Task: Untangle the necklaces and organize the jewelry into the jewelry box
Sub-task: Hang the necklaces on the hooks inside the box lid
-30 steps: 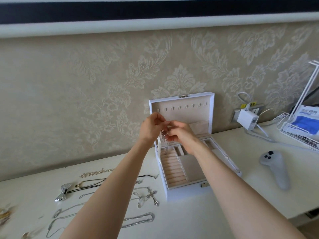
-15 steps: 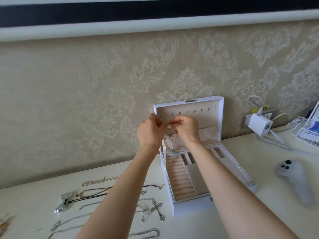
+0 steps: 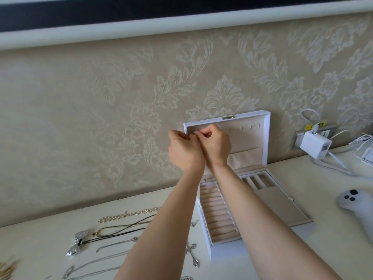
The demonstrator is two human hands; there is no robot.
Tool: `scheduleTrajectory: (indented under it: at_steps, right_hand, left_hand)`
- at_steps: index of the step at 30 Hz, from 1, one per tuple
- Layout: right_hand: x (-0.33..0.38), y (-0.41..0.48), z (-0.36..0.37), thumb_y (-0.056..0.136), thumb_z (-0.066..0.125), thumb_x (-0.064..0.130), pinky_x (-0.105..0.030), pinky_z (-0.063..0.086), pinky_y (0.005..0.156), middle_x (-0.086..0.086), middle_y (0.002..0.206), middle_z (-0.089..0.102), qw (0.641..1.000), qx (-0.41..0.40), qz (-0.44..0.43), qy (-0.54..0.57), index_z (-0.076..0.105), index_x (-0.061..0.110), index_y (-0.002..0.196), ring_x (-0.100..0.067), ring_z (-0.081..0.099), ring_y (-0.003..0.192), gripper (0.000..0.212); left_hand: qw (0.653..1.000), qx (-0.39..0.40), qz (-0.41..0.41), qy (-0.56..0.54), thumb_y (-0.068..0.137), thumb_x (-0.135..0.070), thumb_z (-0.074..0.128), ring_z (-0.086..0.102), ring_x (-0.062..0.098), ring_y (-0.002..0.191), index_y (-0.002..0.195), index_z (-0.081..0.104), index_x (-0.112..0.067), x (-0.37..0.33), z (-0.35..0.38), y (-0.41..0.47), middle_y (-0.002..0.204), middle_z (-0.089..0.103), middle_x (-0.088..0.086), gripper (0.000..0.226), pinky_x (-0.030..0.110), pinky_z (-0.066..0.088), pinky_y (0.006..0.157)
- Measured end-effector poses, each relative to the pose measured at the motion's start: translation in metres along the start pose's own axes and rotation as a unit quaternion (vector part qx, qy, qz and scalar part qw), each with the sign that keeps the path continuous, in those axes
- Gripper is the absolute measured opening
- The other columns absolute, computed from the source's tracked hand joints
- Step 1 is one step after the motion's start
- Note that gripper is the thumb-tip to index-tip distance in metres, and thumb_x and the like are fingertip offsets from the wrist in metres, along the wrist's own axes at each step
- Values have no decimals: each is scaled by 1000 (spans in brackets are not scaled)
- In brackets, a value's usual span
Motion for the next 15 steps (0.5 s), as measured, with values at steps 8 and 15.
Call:
scheduleTrajectory:
  at_steps: [8, 15]
  right_hand:
    - [-9, 10, 2, 73, 76, 28, -32, 51, 72, 7, 75, 69, 997, 17, 71, 36, 66, 20, 73, -15, 65, 77, 13]
    - [-19, 14, 5, 72, 74, 18, -37, 55, 74, 12, 49, 61, 985, 36, 122, 117, 61, 21, 61, -8, 62, 58, 18]
  left_hand:
    - [999, 11, -48, -4, 83, -22, 61, 46, 21, 69, 81, 47, -18, 9, 10, 4, 71, 51, -3, 14, 29, 31, 64]
    - [997, 24, -72, 8, 84, -27, 63, 50, 21, 72, 87, 52, -19, 22, 9, 10, 75, 55, -4, 13, 27, 34, 66]
Point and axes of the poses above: each hand's wrist, its own y-axis towards the middle knuckle, its own z-axis out of the palm, x = y × z, the point moved 7 cm from there along y, towards the middle knuckle
